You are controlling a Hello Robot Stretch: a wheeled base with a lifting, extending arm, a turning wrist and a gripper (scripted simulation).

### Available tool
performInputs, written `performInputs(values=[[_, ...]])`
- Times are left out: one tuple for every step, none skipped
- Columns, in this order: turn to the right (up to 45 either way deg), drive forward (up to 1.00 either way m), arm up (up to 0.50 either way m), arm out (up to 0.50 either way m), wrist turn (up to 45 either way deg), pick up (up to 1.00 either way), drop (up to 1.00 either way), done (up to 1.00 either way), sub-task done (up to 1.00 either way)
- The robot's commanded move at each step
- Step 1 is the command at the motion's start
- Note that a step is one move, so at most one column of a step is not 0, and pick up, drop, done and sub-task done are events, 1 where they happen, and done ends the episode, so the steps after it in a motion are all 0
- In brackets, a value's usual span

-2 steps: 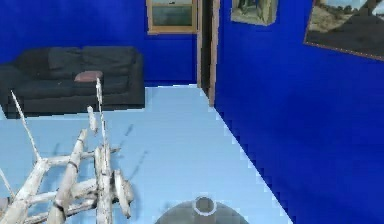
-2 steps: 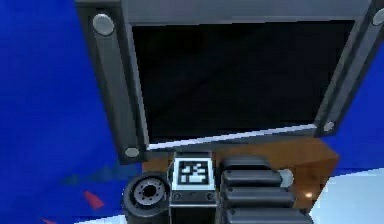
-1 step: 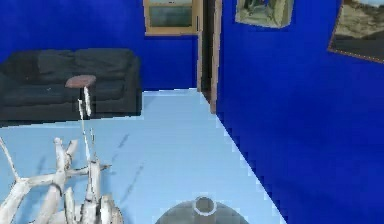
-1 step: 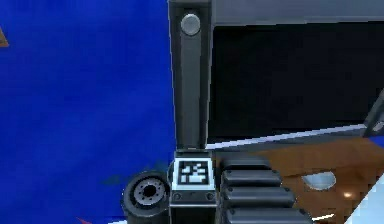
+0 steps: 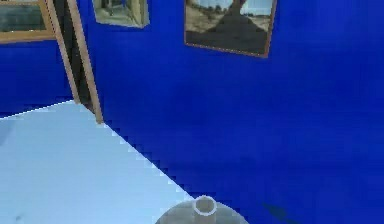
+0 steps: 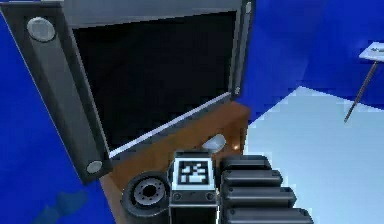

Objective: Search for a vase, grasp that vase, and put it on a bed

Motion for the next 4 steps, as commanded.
performInputs(values=[[0.0, 0.40, 0.00, 0.00, 0.0, 0.00, 0.00, 0.00, 0.00], [-36.0, 0.00, 0.00, 0.00, 0.0, 0.00, 0.00, 0.00, 0.00], [0.0, 1.00, 0.00, 0.00, 0.0, 0.00, 0.00, 0.00, 0.00], [0.0, 1.00, 0.00, 0.00, 0.0, 0.00, 0.00, 0.00, 0.00]])
